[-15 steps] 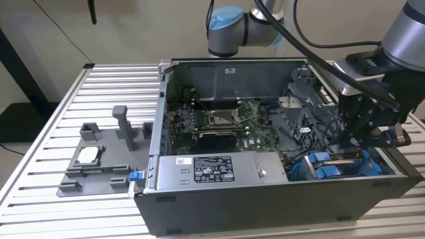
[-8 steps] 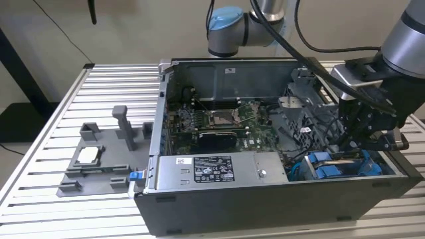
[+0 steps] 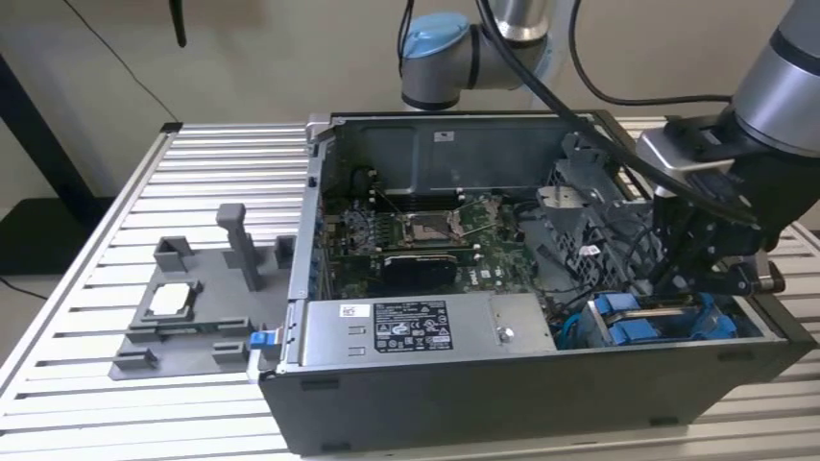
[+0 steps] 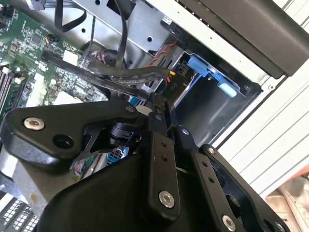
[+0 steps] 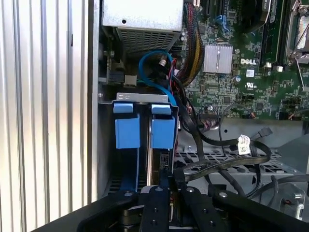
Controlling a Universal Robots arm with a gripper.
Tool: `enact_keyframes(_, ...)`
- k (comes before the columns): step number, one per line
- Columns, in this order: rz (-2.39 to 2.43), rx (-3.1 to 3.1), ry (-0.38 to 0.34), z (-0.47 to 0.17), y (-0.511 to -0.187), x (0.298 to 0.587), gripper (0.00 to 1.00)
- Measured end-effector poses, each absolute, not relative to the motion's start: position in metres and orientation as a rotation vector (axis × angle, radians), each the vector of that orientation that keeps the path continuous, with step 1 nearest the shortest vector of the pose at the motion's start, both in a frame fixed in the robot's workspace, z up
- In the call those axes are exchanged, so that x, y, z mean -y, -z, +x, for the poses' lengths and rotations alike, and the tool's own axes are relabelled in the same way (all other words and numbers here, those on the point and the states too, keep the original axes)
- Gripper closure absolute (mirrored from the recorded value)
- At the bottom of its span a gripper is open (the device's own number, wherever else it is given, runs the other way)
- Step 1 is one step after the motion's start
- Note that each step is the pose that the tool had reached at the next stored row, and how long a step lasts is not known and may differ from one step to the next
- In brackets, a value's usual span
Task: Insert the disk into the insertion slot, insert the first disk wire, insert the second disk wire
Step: 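Insert the second disk wire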
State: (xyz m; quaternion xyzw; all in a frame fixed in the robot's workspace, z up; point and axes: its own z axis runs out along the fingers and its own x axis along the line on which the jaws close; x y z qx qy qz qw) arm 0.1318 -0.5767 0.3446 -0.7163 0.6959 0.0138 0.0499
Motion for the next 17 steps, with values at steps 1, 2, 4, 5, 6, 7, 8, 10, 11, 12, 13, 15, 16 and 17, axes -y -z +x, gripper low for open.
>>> enact_keyframes(1,-2.179,-2.122,-0.042,0.1318,-0.3442,0.5767,0.84)
enact_keyframes(2,-2.177,-2.124,-0.042,0.1318,-0.3438,0.5767,0.84)
enact_keyframes(4,-2.172,-2.130,-0.042,0.1318,-0.3432,0.5767,0.84)
enact_keyframes(5,-2.169,-2.133,-0.042,0.1318,-0.3424,0.5767,0.84)
enact_keyframes(6,-2.166,-2.136,-0.042,0.1318,-0.3418,0.5767,0.84)
enact_keyframes(7,-2.163,-2.140,-0.042,0.1318,-0.3412,0.5767,0.84)
enact_keyframes(8,-2.159,-2.143,-0.041,0.1318,-0.3408,0.5767,0.84)
enact_keyframes(10,-2.153,-2.149,-0.041,0.1318,-0.3400,0.5767,0.84)
enact_keyframes(11,-2.150,-2.152,-0.041,0.1318,-0.3395,0.5768,0.84)
enact_keyframes(12,-2.147,-2.156,-0.040,0.1318,-0.3389,0.5768,0.84)
enact_keyframes(13,-2.143,-2.159,-0.040,0.1318,-0.3379,0.5768,0.84)
enact_keyframes(15,-2.137,-2.166,-0.039,0.1317,-0.3360,0.5768,0.84)
enact_keyframes(16,-2.134,-2.169,-0.039,0.1318,-0.3357,0.5769,0.84)
enact_keyframes(17,-2.131,-2.170,-0.042,0.1318,-0.3350,0.5771,0.82)
